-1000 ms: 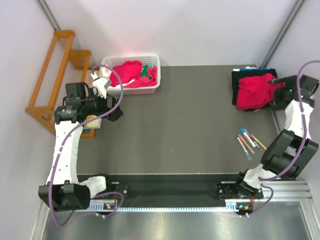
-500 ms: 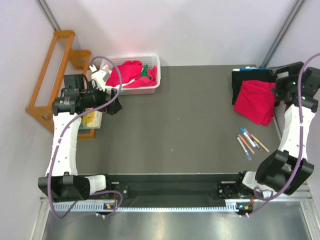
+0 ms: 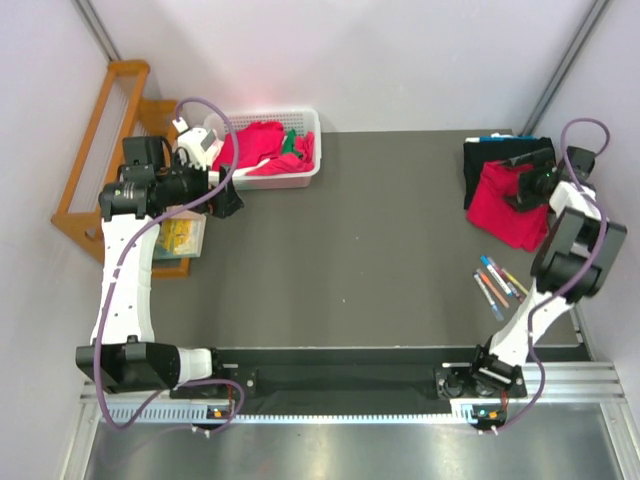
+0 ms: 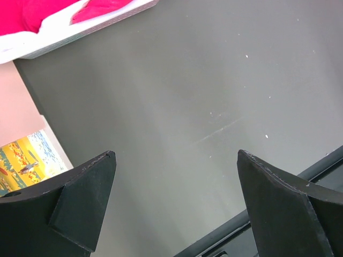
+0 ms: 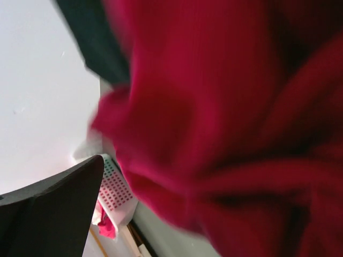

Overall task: Fold and stack the t-shirts
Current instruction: Neatly place the folded tshirt to the corner, then reset both grippers

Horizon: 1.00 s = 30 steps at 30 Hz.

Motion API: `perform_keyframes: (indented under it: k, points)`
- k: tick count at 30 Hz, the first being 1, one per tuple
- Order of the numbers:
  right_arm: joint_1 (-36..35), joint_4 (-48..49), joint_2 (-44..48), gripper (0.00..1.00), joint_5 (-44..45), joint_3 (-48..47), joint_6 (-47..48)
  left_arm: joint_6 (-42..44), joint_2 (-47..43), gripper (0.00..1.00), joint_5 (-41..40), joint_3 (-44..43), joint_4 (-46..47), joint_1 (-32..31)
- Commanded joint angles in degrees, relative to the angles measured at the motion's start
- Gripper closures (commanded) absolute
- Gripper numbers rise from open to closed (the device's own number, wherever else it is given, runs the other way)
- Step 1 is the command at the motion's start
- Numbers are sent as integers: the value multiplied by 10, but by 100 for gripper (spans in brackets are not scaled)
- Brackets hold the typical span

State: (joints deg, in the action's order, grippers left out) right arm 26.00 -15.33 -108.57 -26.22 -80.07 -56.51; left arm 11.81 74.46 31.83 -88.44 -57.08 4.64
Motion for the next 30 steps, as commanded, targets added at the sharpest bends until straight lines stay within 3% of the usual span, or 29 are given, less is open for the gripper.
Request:
perform_keyframes:
  k: [1, 6, 10, 14, 16, 20, 24, 30]
  points:
    - [0, 86, -99, 0, -49, -107, 1, -13, 4, 1, -3, -25, -8, 4]
    - [-7, 48, -189, 0, -43, -196, 60, -14, 1, 1, -5, -12, -2, 4]
    - [-14, 134, -184, 0, -94, -164, 62, -22, -7, 1, 11, 17, 8, 4]
    - [-39, 290, -80, 0, -163, -74, 31, -31, -20, 1, 24, 36, 20, 4]
    - [-69, 298, -12, 0, -189, -66, 40, -34, -25, 1, 29, 47, 23, 4]
    - [-139, 173, 120, 0, -181, -68, 161, -50, -44, 1, 35, 68, 41, 4]
    - [-224, 155, 270, 0, -143, 14, 223, -79, -62, 1, -5, 99, 87, 4]
    - [-256, 67, 463, 0, -98, 118, 291, -110, -77, 1, -61, 122, 155, 3]
